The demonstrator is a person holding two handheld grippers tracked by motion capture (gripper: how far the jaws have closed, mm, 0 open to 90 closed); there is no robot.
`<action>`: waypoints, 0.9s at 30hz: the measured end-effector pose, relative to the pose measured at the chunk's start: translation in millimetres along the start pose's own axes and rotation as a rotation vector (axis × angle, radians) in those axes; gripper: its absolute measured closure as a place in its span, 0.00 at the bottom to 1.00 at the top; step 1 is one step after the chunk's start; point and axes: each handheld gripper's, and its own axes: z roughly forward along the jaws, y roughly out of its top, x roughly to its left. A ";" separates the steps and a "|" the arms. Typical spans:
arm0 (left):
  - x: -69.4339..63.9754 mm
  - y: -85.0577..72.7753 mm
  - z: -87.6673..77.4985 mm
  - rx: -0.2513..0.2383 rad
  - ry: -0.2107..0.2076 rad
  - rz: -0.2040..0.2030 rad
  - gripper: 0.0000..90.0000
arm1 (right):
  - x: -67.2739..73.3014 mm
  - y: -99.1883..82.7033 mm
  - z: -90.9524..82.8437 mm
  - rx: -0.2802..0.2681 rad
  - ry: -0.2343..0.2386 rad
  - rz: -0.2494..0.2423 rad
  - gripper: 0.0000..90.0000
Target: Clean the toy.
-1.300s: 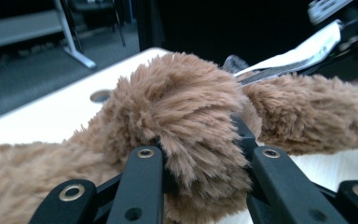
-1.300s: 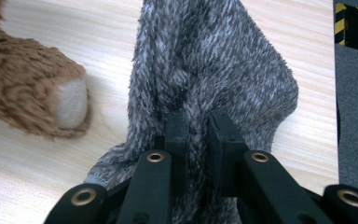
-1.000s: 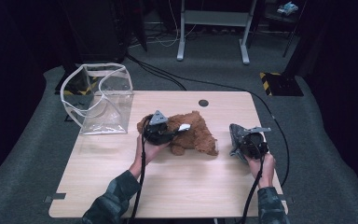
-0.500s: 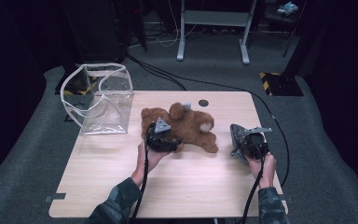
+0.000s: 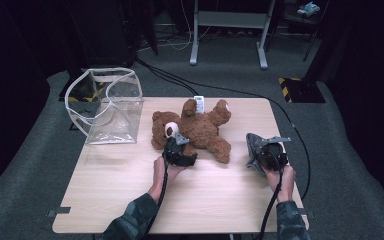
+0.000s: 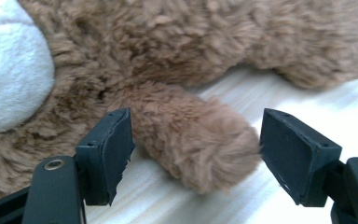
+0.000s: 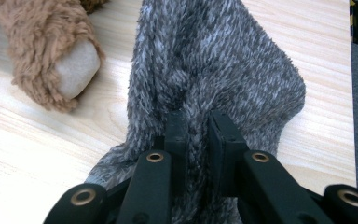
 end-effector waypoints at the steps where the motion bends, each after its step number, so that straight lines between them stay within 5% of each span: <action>1: 0.8 -0.7 2.9 0.019 0.005 0.016 0.31 | 0.2 -0.7 0.1 0.005 0.003 0.008 0.88; 4: 0.8 -1.9 7.2 0.040 0.007 0.013 0.34 | 0.3 -0.8 0.2 0.004 0.004 0.008 0.88; 8: 0.4 -5.6 11.6 0.026 -0.001 -0.011 0.57 | 0.4 -1.1 0.0 0.000 -0.001 0.003 0.88; 13: 1.9 -6.1 9.0 0.015 0.011 0.010 0.76 | 0.2 -1.3 -0.9 0.001 -0.001 0.004 0.88; 27: 0.8 -11.4 -13.3 -0.066 -0.048 0.093 0.82 | 4.5 1.6 -2.9 -0.006 0.007 -0.008 0.88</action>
